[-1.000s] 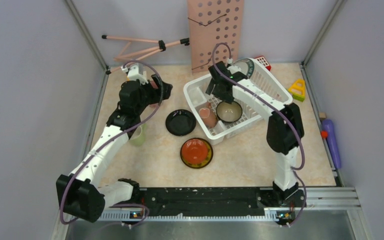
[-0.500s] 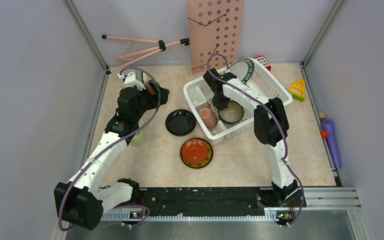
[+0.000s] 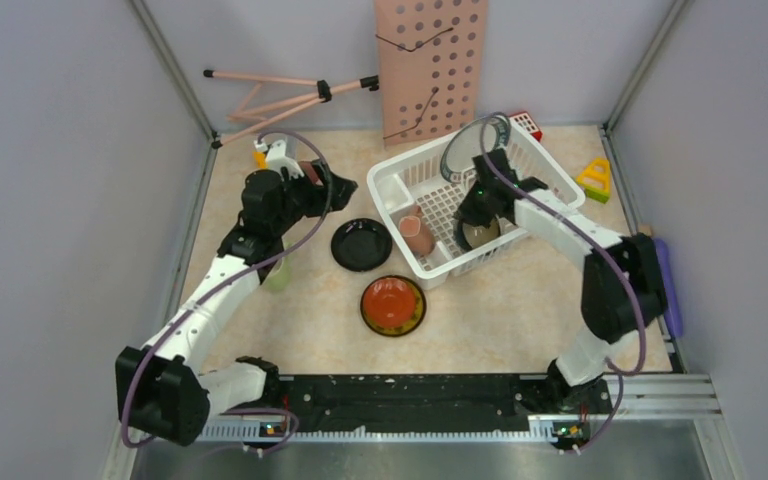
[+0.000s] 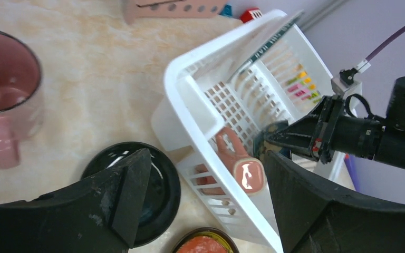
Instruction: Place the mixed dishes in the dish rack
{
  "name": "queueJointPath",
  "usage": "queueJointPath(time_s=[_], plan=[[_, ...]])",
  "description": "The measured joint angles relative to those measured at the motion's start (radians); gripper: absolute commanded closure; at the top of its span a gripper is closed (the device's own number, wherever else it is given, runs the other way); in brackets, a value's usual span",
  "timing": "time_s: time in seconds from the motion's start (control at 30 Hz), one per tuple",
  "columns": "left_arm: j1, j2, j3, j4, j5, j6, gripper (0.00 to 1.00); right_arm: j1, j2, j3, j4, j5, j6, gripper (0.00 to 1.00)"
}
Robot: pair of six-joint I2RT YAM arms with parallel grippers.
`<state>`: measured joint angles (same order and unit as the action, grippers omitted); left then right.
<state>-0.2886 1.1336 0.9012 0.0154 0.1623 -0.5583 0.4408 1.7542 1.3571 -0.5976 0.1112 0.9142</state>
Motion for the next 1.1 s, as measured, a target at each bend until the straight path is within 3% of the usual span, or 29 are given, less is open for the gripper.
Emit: queueJointPath(time_s=[0.13, 0.23, 0.4, 0.57, 0.73, 0.97, 1.1], plan=[[-0.028, 0.061, 0.020, 0.039, 0.096, 0.000, 0.16, -0.111, -0.237, -0.333, 0.381, -0.222, 0.009, 1.00], [-0.067, 0.122, 0.064, 0.045, 0.143, 0.019, 0.15, -0.198, -0.286, -0.470, 0.658, -0.393, 0.066, 1.00], [-0.121, 0.230, 0.177, 0.044, 0.208, 0.057, 0.16, -0.256, -0.159, -0.560, 1.230, -0.632, 0.303, 1.00], [-0.142, 0.335, 0.287, 0.045, 0.261, 0.067, 0.14, -0.254, 0.065, -0.547, 1.776, -0.755, 0.632, 1.00], [-0.182, 0.381, 0.311, 0.044, 0.235, 0.147, 0.02, -0.254, 0.130, -0.542, 1.906, -0.790, 0.763, 1.00], [-0.278, 0.477, 0.422, 0.003, 0.209, 0.340, 0.02, -0.254, 0.113, -0.538, 2.003, -0.794, 0.819, 1.00], [-0.338, 0.506, 0.448, -0.019, 0.125, 0.464, 0.02, -0.253, 0.104, -0.538, 2.018, -0.784, 0.856, 1.00]])
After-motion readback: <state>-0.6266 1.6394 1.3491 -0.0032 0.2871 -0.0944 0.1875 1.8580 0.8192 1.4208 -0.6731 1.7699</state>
